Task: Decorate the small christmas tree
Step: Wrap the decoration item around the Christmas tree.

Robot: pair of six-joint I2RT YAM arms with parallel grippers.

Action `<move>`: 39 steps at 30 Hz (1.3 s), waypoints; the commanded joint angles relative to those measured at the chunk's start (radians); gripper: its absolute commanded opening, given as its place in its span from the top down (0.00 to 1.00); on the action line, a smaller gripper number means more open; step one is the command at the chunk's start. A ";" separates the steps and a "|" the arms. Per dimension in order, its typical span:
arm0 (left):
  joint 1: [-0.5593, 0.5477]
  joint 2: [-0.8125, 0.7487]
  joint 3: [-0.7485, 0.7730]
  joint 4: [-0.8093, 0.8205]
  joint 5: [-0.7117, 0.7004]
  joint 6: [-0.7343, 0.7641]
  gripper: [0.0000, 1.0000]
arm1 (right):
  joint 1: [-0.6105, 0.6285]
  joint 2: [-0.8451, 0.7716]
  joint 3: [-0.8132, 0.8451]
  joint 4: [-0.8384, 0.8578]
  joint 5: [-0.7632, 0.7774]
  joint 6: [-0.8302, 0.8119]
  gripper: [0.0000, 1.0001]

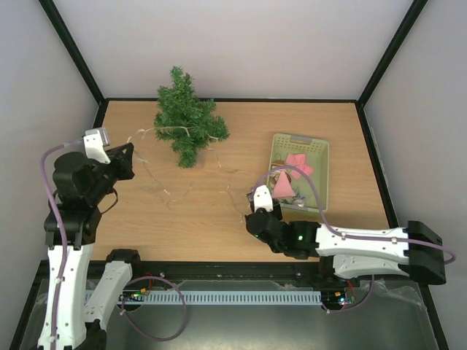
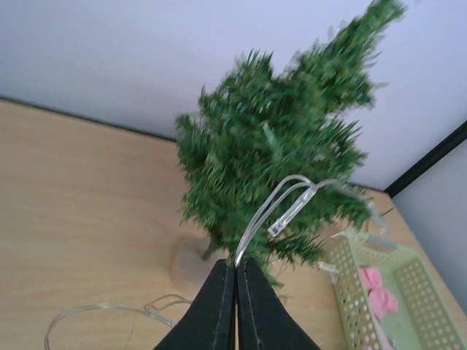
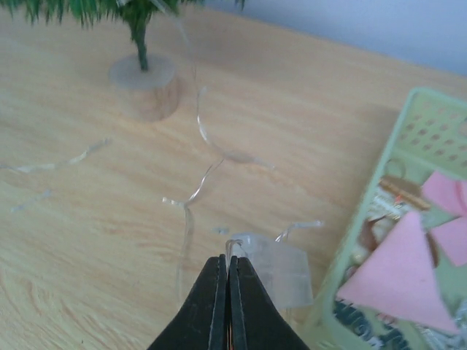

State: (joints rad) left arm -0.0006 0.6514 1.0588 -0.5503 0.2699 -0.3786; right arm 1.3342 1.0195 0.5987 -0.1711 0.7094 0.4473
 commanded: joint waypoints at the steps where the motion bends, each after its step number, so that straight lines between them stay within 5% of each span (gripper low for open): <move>1: 0.005 0.031 -0.034 -0.055 0.035 0.009 0.98 | -0.060 0.101 -0.027 0.164 -0.165 0.023 0.98; 6: 0.005 0.020 -0.097 -0.044 0.100 0.011 0.98 | -0.101 0.200 0.025 0.149 -0.237 0.000 0.88; 12: 0.005 0.004 -0.133 -0.067 0.183 0.032 0.98 | -0.102 0.148 0.200 -0.015 -0.282 -0.063 0.65; 20: -0.002 -0.024 -0.169 0.022 0.378 0.040 0.98 | -0.102 0.119 0.517 -0.023 -0.464 -0.371 0.49; 25: -0.057 -0.033 -0.167 0.039 0.429 0.055 0.98 | -0.101 0.121 0.550 0.048 -0.671 -0.742 0.45; 32: -0.073 -0.050 -0.166 0.040 0.449 0.052 0.98 | -0.104 0.294 0.662 0.026 -0.514 -1.090 0.46; 39: -0.085 -0.049 -0.175 0.041 0.460 0.058 0.98 | -0.161 0.416 0.807 -0.002 -0.538 -1.262 0.49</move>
State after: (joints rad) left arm -0.0742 0.6083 0.8944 -0.5293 0.7002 -0.3328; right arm 1.2171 1.4174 1.3220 -0.1528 0.1585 -0.6518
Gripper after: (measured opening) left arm 0.028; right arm 0.521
